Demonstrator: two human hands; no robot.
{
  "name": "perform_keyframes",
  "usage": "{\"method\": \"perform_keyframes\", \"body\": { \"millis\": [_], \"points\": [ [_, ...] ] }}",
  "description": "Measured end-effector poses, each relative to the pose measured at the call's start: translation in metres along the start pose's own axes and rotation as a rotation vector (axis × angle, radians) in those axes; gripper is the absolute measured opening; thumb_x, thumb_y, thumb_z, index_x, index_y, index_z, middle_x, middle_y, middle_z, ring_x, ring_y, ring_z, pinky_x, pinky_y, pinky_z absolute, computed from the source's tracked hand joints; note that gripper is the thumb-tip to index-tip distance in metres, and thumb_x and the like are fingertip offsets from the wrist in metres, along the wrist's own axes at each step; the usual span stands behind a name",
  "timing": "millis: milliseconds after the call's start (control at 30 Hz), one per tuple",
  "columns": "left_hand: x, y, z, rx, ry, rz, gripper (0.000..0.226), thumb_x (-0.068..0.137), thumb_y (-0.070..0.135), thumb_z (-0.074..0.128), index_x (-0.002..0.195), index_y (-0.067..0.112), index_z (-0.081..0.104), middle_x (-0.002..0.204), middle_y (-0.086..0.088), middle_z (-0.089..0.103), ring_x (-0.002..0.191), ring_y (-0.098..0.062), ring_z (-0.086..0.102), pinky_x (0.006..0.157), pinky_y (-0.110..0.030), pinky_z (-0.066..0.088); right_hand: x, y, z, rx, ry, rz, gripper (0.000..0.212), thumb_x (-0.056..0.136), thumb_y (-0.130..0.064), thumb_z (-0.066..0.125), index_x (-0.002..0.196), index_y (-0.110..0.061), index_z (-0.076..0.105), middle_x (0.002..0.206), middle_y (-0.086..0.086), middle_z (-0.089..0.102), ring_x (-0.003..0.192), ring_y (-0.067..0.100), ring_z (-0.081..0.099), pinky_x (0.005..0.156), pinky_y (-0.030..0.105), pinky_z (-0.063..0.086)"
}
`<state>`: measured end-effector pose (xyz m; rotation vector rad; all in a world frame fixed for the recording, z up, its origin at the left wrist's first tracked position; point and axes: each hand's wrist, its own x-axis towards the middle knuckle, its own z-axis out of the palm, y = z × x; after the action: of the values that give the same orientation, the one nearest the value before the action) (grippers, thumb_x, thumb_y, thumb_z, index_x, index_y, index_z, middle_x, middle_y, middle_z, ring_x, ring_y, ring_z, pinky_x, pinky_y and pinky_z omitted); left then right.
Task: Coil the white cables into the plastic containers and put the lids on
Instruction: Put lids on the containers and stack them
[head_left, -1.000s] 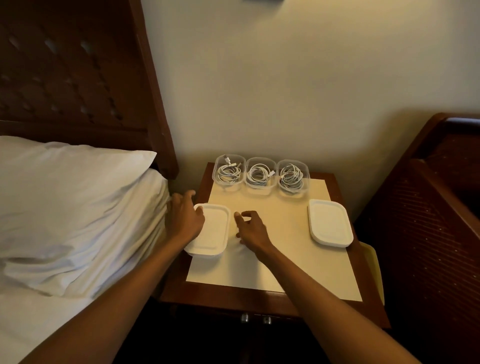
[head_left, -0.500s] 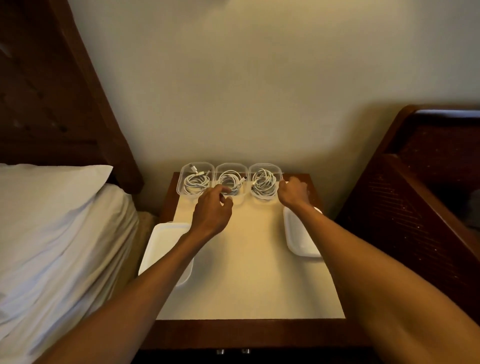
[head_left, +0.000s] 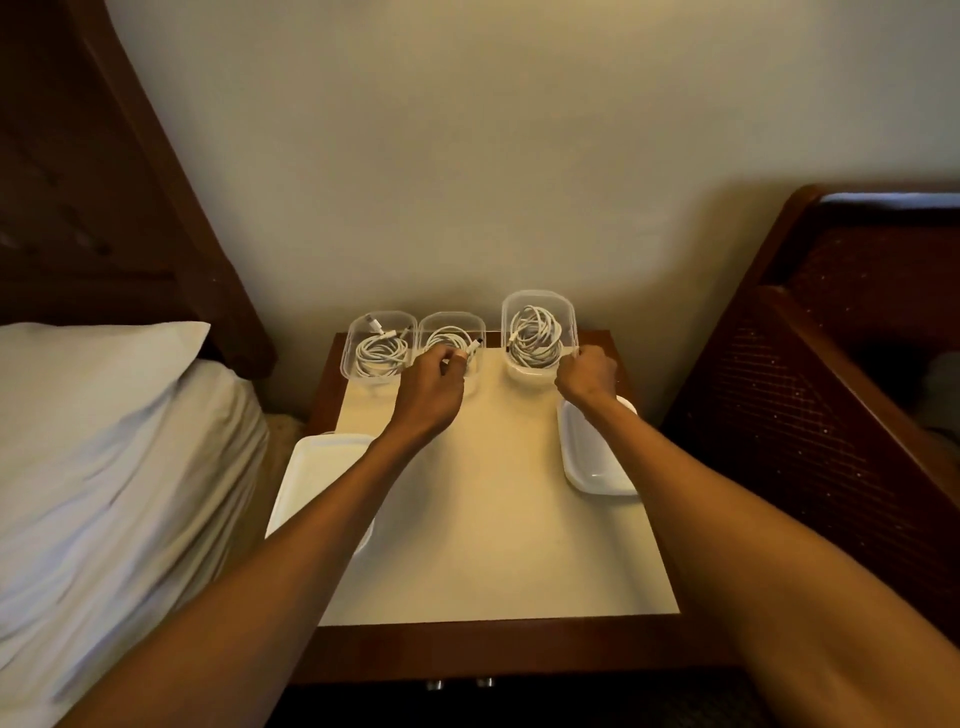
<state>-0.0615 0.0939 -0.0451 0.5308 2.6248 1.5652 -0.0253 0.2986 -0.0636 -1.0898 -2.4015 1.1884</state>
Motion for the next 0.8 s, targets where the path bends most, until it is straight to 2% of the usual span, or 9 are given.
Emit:
{"method": "perform_keyframes", "body": {
  "millis": [67, 167, 267, 367, 467, 533, 600, 667, 800],
  "points": [
    [-0.007, 0.007, 0.005, -0.039, 0.004, -0.023, 0.031, 0.103, 0.034, 0.044, 0.102, 0.011, 0.064, 0.089, -0.005, 0.067, 0.086, -0.028, 0.064, 0.08, -0.048, 0.054, -0.009, 0.004, -0.007, 0.032, -0.001, -0.062, 0.027, 0.093, -0.025, 0.05, 0.099, -0.004, 0.066, 0.104, 0.017, 0.067, 0.093, 0.034, 0.065, 0.082, 0.044, 0.057],
    [-0.023, 0.021, 0.007, -0.107, 0.017, -0.066, 0.031, 0.104, 0.037, 0.041, 0.101, 0.014, 0.061, 0.092, -0.004, 0.066, 0.085, -0.028, 0.062, 0.077, -0.041, 0.05, -0.04, 0.004, -0.018, 0.023, -0.032, -0.165, 0.028, 0.094, -0.026, 0.045, 0.09, -0.007, 0.066, 0.091, 0.014, 0.069, 0.085, 0.033, 0.067, 0.079, 0.05, 0.057],
    [-0.046, 0.029, 0.001, -0.088, 0.08, -0.098, 0.029, 0.106, 0.031, 0.037, 0.099, 0.015, 0.06, 0.096, -0.004, 0.063, 0.09, -0.024, 0.057, 0.08, -0.036, 0.044, -0.088, -0.002, -0.03, 0.039, -0.093, -0.207, 0.027, 0.1, -0.024, 0.046, 0.098, -0.004, 0.064, 0.092, 0.014, 0.07, 0.079, 0.028, 0.068, 0.076, 0.043, 0.059],
    [-0.072, 0.02, -0.005, -0.045, 0.097, -0.152, 0.032, 0.106, 0.03, 0.037, 0.09, 0.013, 0.059, 0.097, -0.012, 0.066, 0.093, -0.03, 0.059, 0.079, -0.039, 0.044, -0.128, 0.007, -0.029, 0.025, -0.176, -0.183, 0.027, 0.101, -0.023, 0.048, 0.116, -0.005, 0.062, 0.101, 0.014, 0.069, 0.08, 0.024, 0.068, 0.072, 0.03, 0.053],
    [-0.094, 0.006, -0.009, 0.025, 0.043, -0.189, 0.034, 0.105, 0.029, 0.04, 0.084, 0.012, 0.06, 0.098, -0.017, 0.069, 0.093, -0.036, 0.061, 0.08, -0.041, 0.049, -0.158, 0.02, -0.021, -0.006, -0.221, -0.145, 0.027, 0.101, -0.023, 0.049, 0.114, -0.003, 0.061, 0.102, 0.015, 0.07, 0.083, 0.026, 0.069, 0.078, 0.033, 0.053],
    [-0.107, -0.003, -0.012, 0.087, 0.011, -0.215, 0.036, 0.104, 0.025, 0.042, 0.084, 0.006, 0.064, 0.097, -0.018, 0.07, 0.093, -0.038, 0.062, 0.079, -0.04, 0.049, -0.173, 0.031, -0.016, -0.013, -0.267, -0.129, 0.027, 0.1, -0.022, 0.047, 0.109, -0.001, 0.061, 0.098, 0.016, 0.071, 0.082, 0.027, 0.07, 0.079, 0.034, 0.054],
    [-0.117, -0.01, -0.015, 0.145, -0.026, -0.225, 0.035, 0.102, 0.022, 0.043, 0.09, 0.001, 0.069, 0.101, -0.018, 0.07, 0.096, -0.038, 0.063, 0.076, -0.038, 0.046, -0.186, 0.04, -0.012, -0.02, -0.298, -0.12, 0.028, 0.099, -0.022, 0.045, 0.103, 0.001, 0.061, 0.092, 0.017, 0.073, 0.076, 0.025, 0.069, 0.075, 0.032, 0.053],
    [-0.125, -0.015, -0.017, 0.209, -0.062, -0.216, 0.033, 0.101, 0.018, 0.044, 0.092, -0.001, 0.07, 0.103, -0.02, 0.07, 0.097, -0.04, 0.061, 0.072, -0.036, 0.041, -0.195, 0.05, -0.007, -0.025, -0.337, -0.112, 0.028, 0.098, -0.022, 0.045, 0.098, 0.001, 0.06, 0.085, 0.016, 0.073, 0.069, 0.022, 0.068, 0.077, 0.036, 0.057],
    [-0.131, -0.021, -0.018, 0.311, -0.13, -0.25, 0.028, 0.098, 0.013, 0.047, 0.084, -0.003, 0.066, 0.102, -0.025, 0.069, 0.094, -0.042, 0.062, 0.068, -0.032, 0.039, -0.207, 0.059, -0.007, -0.033, -0.41, -0.102, 0.027, 0.098, -0.026, 0.046, 0.106, -0.002, 0.056, 0.088, 0.013, 0.074, 0.071, 0.022, 0.07, 0.077, 0.039, 0.058]
  ]
}}
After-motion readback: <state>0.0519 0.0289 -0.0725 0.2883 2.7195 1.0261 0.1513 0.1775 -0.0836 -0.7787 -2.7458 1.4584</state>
